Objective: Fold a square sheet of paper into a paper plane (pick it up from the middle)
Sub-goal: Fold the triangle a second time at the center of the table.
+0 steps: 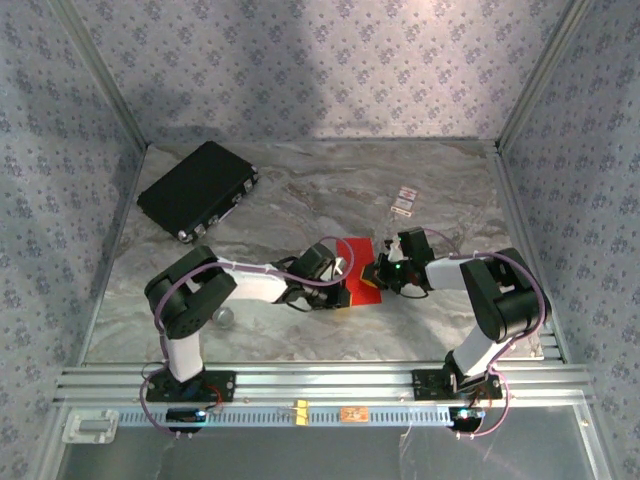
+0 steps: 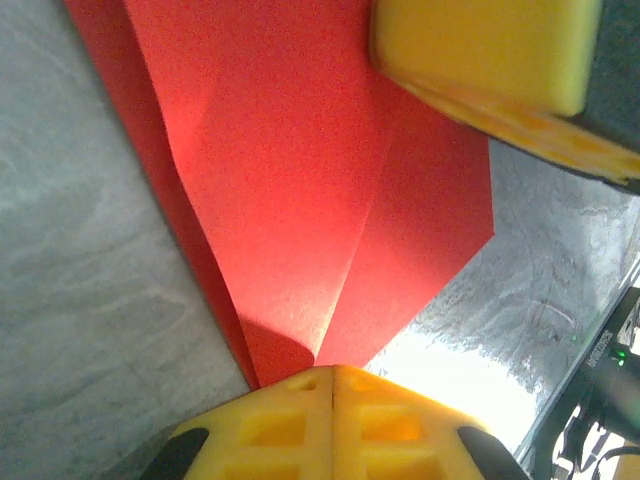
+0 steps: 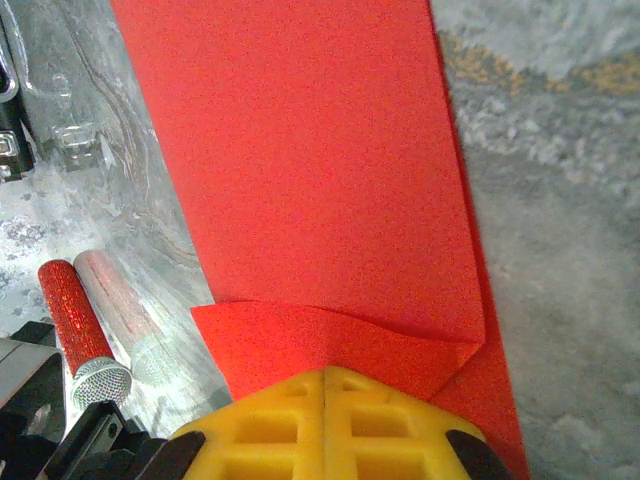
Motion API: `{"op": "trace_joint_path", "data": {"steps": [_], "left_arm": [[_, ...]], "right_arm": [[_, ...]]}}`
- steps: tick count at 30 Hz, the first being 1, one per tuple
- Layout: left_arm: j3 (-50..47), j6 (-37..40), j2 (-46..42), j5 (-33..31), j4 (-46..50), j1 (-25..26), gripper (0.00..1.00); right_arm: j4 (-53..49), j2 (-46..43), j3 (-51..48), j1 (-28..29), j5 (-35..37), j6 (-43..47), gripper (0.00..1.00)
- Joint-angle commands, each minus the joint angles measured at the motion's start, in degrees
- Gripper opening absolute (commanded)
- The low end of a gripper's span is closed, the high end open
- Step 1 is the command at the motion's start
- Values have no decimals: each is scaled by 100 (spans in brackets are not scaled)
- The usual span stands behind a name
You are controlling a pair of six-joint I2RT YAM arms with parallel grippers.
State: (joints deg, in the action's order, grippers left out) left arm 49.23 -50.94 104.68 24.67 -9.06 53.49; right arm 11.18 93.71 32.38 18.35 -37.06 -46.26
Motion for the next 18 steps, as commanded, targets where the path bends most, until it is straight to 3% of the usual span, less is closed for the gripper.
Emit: {"op": "trace_joint_path", "data": {"steps": [1, 10, 18], "left_arm": [[-147, -82, -201, 70, 195, 121, 6], [2, 92, -826, -156, 238, 88, 7], [554, 49, -69, 126, -157, -181, 7]], "right_arm": [[-403, 199, -162, -67, 401, 100, 0], [-418, 169, -162, -59, 405, 104, 0], [-444, 156, -157, -60, 400, 121, 0]]}}
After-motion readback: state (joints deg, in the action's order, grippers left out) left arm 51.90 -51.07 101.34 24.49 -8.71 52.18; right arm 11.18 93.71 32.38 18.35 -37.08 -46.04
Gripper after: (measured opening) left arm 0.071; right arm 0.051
